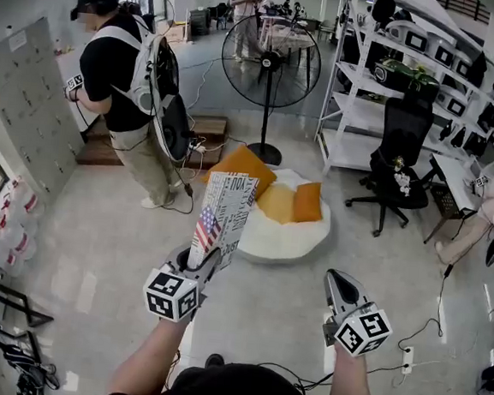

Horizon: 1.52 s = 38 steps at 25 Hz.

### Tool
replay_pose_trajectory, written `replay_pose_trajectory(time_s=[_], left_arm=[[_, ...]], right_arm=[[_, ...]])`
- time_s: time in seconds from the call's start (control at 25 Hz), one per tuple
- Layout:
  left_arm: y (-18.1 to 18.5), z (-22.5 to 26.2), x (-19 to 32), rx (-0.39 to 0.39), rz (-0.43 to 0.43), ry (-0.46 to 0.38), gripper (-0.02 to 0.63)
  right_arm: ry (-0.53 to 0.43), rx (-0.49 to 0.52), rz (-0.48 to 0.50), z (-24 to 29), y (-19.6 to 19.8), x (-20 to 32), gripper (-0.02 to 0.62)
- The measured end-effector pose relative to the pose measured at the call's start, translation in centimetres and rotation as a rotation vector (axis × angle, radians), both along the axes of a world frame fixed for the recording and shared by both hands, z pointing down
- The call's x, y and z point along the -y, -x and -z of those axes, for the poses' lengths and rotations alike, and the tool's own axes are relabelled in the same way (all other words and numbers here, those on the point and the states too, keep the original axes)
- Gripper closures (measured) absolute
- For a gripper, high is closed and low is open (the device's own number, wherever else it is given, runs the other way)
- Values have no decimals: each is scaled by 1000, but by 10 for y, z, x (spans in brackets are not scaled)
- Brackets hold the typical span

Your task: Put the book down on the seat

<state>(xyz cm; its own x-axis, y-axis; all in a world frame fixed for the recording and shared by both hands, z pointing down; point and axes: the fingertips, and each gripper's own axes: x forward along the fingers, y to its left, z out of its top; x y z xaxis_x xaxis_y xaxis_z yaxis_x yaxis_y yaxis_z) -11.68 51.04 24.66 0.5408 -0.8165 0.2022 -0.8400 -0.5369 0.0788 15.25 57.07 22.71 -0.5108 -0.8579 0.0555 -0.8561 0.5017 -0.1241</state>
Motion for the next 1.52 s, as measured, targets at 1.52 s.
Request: replay_pose_trajectory(time_s=[1.52], left_arm=[[-55,-43,31,12,-4,40,451]], right_arm=[[80,34,38,-43,-46,26,580]])
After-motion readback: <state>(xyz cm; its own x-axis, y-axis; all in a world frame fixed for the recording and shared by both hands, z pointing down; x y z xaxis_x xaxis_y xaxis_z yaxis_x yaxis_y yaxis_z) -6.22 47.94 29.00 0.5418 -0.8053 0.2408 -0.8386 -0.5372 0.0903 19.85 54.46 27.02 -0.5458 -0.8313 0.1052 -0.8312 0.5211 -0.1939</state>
